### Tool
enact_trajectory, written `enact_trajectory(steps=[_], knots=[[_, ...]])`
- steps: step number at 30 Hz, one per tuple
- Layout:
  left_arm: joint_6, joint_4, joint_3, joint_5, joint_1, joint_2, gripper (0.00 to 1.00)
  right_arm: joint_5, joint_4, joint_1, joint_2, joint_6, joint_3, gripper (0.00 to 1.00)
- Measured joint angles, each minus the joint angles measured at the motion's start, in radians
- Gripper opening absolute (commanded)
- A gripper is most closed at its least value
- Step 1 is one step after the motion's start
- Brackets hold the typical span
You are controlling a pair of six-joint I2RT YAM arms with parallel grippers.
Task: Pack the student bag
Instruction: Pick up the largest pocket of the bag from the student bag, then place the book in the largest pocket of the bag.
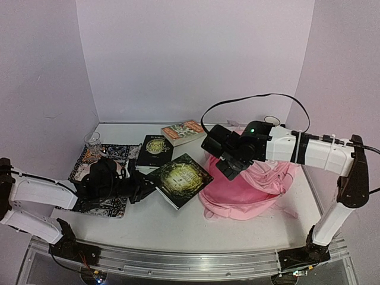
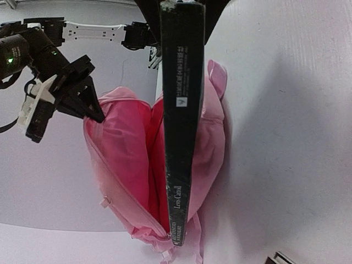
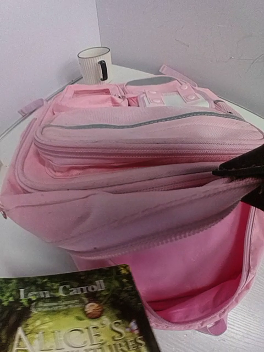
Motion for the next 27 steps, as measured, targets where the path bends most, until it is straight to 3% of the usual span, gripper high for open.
enact_trajectory(steps=[9,21,27], knots=[[0.001,0.014,0.188,0.033,-0.098,0.150,0.00,0.003,-0.008,-0.003,-0.016,-0.008,0.027,0.00],[-0.047,0.096,0.421,0.027,-0.147,0.508,0.00,-0.105,0.062,-0.003,-0.033,-0.005,0.035,0.00],[-0.071,0.147,0.505,-0.009,-0.156,0.607,0.00,-0.154,0.091,-0.002,-0.051,0.007,0.034,0.00]])
